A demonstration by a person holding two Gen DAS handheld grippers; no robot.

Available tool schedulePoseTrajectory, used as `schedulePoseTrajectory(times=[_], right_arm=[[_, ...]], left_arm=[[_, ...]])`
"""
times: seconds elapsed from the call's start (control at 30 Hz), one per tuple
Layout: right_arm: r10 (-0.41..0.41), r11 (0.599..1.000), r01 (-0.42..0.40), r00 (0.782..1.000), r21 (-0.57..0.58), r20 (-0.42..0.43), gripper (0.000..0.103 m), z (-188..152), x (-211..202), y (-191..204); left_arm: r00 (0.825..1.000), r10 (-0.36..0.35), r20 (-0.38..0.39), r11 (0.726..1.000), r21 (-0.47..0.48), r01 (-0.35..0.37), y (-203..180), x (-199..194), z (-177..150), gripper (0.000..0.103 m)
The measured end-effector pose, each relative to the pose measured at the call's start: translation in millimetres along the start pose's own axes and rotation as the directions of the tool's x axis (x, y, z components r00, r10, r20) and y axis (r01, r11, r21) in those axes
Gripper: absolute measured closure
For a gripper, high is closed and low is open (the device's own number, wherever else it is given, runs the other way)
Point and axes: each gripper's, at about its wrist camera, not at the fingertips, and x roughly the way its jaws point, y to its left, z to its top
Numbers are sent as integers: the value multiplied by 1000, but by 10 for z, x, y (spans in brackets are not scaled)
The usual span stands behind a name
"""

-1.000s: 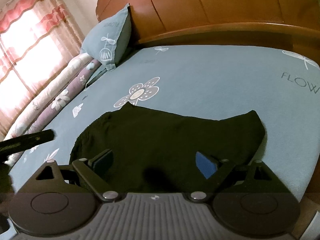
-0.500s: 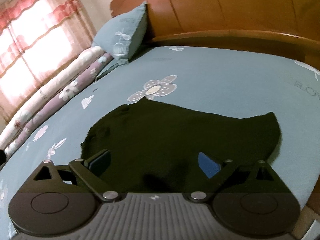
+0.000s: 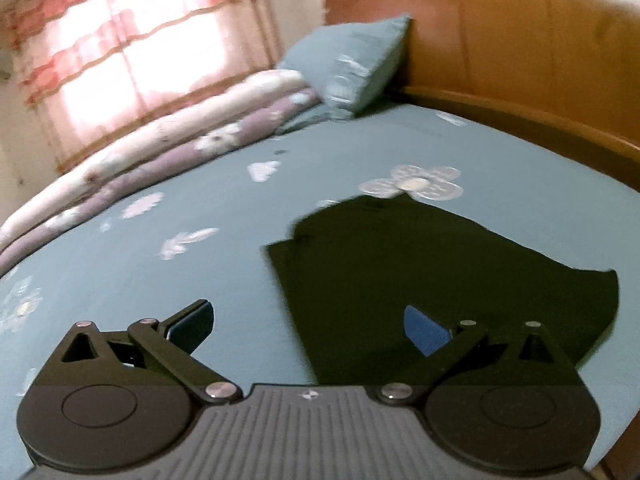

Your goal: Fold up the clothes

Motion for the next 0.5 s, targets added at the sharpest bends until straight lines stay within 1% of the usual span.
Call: schedulePoseTrajectory(times=[0.07,0.1,0.2,0.23,0.3,0.4,0.5], right_arm=[[34,999,-34,999,-18,-16,0,-5,-92,197],[44,998,-46,998,-42,-43,0,-38,-128,304],[71,990,-85,990,-113,-124,0,-137,-235,625],[79,986,-100,985,-136,-151,0,-170,-271,732],[86,975,-124,976,-186,-201,0,-239,-346,937],[40,955,-97,979,-280,-202,0,-370,-528,1137],[30,944,-97,977,-315,-211,0,-498,-688,1212]], left_arm=[[1000,3,-17,999,-37,-4,101,-117,-13,1],[1000,16,-26,999,-50,-17,148,-172,-22,1],[994,92,-58,993,-67,-96,280,-336,-64,1],[991,107,-74,991,-78,-113,326,-393,-83,1],[987,95,-128,986,-121,-111,425,-487,-142,1],[976,66,-207,978,-181,-105,551,-583,-271,1],[965,61,-255,968,-220,-119,625,-682,-412,1]])
